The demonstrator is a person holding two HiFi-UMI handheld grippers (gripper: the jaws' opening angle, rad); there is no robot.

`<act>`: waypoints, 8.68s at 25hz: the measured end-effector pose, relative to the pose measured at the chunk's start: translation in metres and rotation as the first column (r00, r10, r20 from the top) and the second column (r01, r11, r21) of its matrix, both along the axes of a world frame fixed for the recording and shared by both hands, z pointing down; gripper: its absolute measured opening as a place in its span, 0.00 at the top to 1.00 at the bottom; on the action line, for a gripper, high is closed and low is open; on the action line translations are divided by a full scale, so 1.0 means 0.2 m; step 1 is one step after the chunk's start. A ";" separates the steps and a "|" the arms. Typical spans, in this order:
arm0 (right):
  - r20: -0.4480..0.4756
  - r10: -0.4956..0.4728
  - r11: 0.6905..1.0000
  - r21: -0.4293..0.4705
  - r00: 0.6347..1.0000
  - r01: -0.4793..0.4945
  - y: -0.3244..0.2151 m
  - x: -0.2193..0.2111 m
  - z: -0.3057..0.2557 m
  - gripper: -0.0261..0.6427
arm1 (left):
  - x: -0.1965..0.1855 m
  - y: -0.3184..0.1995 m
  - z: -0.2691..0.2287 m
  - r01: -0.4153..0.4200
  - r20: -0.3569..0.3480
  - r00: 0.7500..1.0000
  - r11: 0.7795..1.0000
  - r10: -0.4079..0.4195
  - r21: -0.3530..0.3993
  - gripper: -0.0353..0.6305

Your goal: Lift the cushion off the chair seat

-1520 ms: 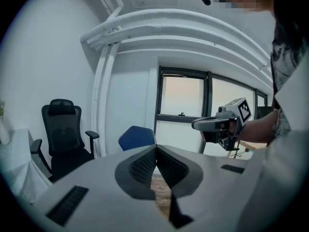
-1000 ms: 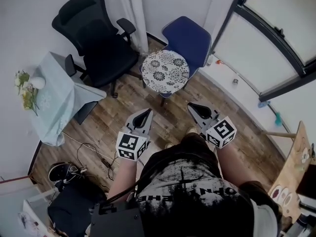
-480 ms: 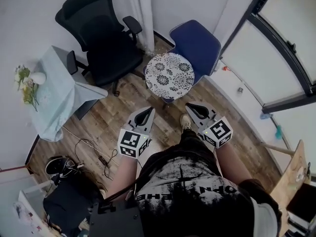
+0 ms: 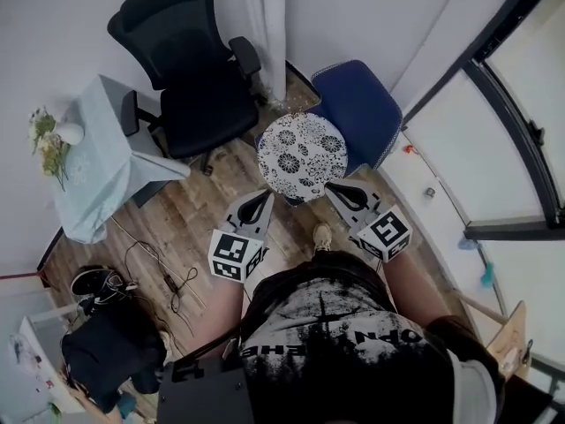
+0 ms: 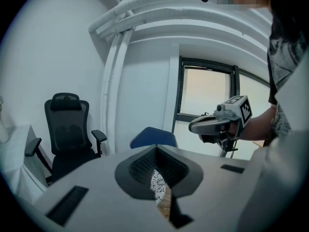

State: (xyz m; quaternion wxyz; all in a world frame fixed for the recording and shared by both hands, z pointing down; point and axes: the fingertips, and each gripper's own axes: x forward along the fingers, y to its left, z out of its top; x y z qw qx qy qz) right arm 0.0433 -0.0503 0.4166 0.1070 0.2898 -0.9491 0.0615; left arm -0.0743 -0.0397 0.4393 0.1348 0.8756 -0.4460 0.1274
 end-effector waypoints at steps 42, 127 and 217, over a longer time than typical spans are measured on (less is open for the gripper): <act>0.045 0.030 1.000 -0.009 0.999 -0.030 -0.83 -0.12 0.04 0.94 | -0.14 -0.77 0.07 -0.028 0.033 0.999 1.000 0.028 -0.010 0.93; -0.137 -0.038 0.931 -0.365 0.990 -0.015 -0.97 -0.39 1.46 0.93 | -0.39 -1.09 2.67 0.059 0.140 0.989 0.751 0.045 -0.657 0.91; 0.034 0.118 0.993 0.019 0.992 -0.119 -0.95 0.11 -0.02 0.94 | 0.09 -1.04 -0.08 -0.022 0.027 0.999 0.998 0.021 0.067 0.91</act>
